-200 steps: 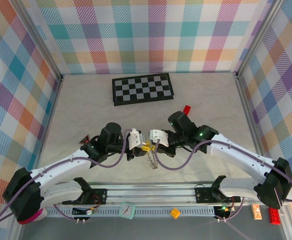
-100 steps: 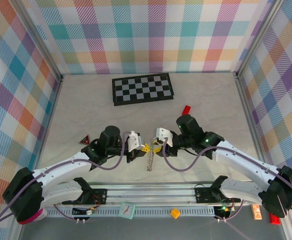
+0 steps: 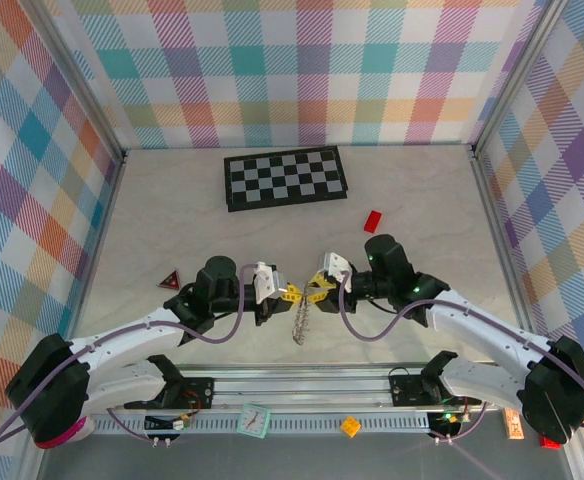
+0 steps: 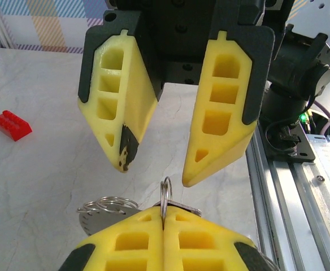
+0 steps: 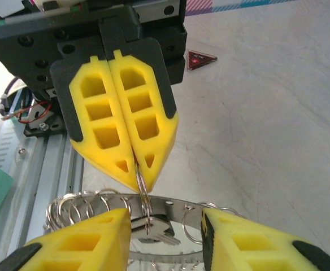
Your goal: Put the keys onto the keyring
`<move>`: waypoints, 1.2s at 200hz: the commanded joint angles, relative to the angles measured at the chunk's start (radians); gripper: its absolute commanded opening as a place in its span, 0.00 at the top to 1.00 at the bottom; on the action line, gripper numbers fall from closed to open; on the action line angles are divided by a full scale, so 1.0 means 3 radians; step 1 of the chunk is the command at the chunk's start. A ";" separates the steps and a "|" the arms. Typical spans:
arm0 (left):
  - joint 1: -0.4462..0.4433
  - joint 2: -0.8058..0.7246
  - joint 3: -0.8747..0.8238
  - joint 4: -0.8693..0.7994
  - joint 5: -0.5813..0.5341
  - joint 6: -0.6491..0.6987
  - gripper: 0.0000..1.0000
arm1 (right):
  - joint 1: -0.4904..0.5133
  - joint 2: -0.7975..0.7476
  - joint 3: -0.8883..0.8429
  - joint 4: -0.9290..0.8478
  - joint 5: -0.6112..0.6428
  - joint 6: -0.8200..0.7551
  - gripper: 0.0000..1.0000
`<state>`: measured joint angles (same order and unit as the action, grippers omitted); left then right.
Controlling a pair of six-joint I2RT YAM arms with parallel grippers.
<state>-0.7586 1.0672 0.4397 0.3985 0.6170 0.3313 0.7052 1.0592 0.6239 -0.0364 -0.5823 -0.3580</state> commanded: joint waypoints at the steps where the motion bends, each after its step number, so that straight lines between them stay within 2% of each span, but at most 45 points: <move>1: -0.0007 -0.0014 0.0002 0.0206 0.0060 -0.0014 1.00 | -0.0010 0.0043 -0.0012 0.0213 -0.0255 0.0089 0.65; 90: -0.0005 -0.0031 -0.0003 0.0314 0.0071 -0.0061 1.00 | -0.0009 0.0242 0.0112 0.0230 -0.0370 0.0085 0.87; 115: -0.0007 -0.0039 0.0020 0.0258 0.0009 -0.0056 1.00 | -0.0009 0.0253 0.0169 0.0173 -0.0398 0.0047 1.00; 131: -0.0005 -0.0057 0.0059 0.0109 -0.0063 -0.0006 0.83 | -0.0009 0.0234 0.0235 0.0045 -0.0387 -0.0045 1.00; 141: -0.0004 -0.0075 0.0121 -0.0094 -0.0085 0.0092 0.79 | -0.0009 0.0228 0.0298 -0.0134 -0.0349 -0.0144 1.00; 163: -0.0013 -0.0105 0.0315 -0.0607 -0.0157 0.0332 0.79 | 0.0034 0.0269 0.0507 -0.0675 -0.0171 -0.0461 1.00; 190: -0.0012 -0.0086 0.0497 -0.0980 -0.0187 0.0530 0.80 | 0.0098 0.0344 0.0746 -0.1182 0.0044 -0.0762 1.00; 240: -0.0013 0.0000 0.0619 -0.1081 -0.0110 0.0593 0.82 | 0.0227 0.0436 0.0987 -0.1423 0.0182 -0.0963 1.00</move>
<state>-0.7578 1.0576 0.5900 0.1207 0.5640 0.4740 0.7532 1.1770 0.8673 -0.3973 -0.5323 -0.5758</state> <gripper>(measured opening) 0.189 0.046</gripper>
